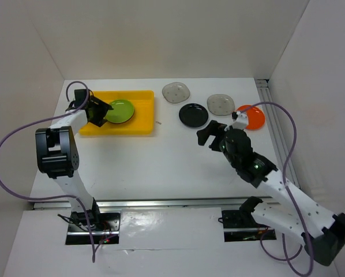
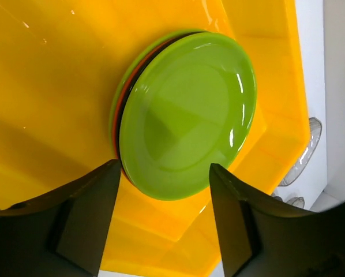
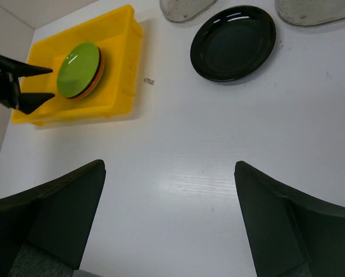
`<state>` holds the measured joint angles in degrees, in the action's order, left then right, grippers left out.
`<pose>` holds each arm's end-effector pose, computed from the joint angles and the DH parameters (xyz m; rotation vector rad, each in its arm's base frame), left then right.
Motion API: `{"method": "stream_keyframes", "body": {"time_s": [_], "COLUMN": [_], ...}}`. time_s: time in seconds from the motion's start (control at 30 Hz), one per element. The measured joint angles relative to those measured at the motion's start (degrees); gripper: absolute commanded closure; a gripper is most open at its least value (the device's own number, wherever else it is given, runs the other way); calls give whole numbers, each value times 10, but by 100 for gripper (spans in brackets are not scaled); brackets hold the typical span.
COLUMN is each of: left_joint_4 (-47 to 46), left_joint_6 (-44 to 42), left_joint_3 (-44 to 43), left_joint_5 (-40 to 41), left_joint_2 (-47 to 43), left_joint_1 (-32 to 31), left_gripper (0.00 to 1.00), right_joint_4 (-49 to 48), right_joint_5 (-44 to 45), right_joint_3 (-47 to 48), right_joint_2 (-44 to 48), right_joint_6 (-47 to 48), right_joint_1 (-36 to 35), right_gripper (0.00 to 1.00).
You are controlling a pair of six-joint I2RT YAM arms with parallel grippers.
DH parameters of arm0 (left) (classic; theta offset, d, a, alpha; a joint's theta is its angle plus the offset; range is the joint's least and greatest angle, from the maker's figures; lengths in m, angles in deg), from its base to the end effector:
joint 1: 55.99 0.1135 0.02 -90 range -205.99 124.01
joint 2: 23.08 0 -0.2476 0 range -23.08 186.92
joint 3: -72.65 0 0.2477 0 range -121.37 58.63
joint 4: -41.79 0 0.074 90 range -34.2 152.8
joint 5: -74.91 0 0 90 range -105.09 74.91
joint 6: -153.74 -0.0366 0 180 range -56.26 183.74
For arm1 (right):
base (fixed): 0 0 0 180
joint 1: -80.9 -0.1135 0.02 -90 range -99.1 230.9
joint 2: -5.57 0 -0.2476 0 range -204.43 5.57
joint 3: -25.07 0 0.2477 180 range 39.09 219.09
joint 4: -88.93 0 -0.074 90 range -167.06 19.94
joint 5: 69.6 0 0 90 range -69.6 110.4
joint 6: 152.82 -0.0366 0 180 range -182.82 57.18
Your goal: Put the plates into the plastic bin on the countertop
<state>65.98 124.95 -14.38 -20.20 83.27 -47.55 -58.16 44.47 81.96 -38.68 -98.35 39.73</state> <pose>0.3997 0.0560 0.1931 -1.3300 1.9922 -0.5529 0.1492 0.1106 0.3033 0.1888 1.9154 0.5047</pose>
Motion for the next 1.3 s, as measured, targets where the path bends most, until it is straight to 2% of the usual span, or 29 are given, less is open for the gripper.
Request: {"method": "stream_keyframes", "body": {"time_s": [0.2,0.23,0.33,0.47,0.53,0.67,0.83,0.9,0.93,0.97,1.0,1.03,1.13,1.17,1.23,1.3], "left_joint_4": [12,20,55,63,68,81,113,122,126,128,131,135,145,150,156,160], "left_joint_6": [-6,-11,-32,-58,-70,-92,-122,-134,-137,-145,-148,-151,-163,-166,-174,-177], "left_joint_3": [4,9,30,69,103,160,195,197,197,197,197,197,199,200,204,206], "left_joint_5": [-16,-17,-7,-11,-20,-34,-44,-43,-42,-42,-41,-39,-35,-34,-31,-27], "left_joint_2": [-23,-42,-133,-272,-340,-421,-477,-495,-502,-507,-511,-512,-513,-513,-514,-515], "left_joint_1": [0,-2,-26,-91,-117,-143,-200,-218,-223,-224,-225,-225,-225,-225,-224,-224], "left_gripper": [9,1,0,0,0,0,0,0,0,0,0,0,0,0,0,0], "right_joint_4": [-167,-200,-273,-365,-414,-481,-522,-529,-529,-531,-533,-532,-527,-525,-519,-511], "right_joint_5": [-141,-170,-227,-281,-298,-321,-341,-342,-343,-343,-341,-339,-331,-329,-325,-324], "right_joint_3": [-34,-53,-89,-91,-82,-32,54,85,97,106,111,112,113,113,114,115], "right_joint_2": [-181,-209,-300,-430,-467,-550,-648,-679,-692,-701,-707,-711,-720,-721,-723,-723], "right_joint_6": [-45,-54,-71,-76,-79,-79,-81,-84,-87,-95,-99,-103,-130,-135,-151,-161], "right_joint_1": [194,232,314,328,328,328,327,325,325,325,325,325,325,325,325,325], "right_gripper": [0,0,0,1,1,7,26,39,39,44,51,66,73,86,100,100]}}
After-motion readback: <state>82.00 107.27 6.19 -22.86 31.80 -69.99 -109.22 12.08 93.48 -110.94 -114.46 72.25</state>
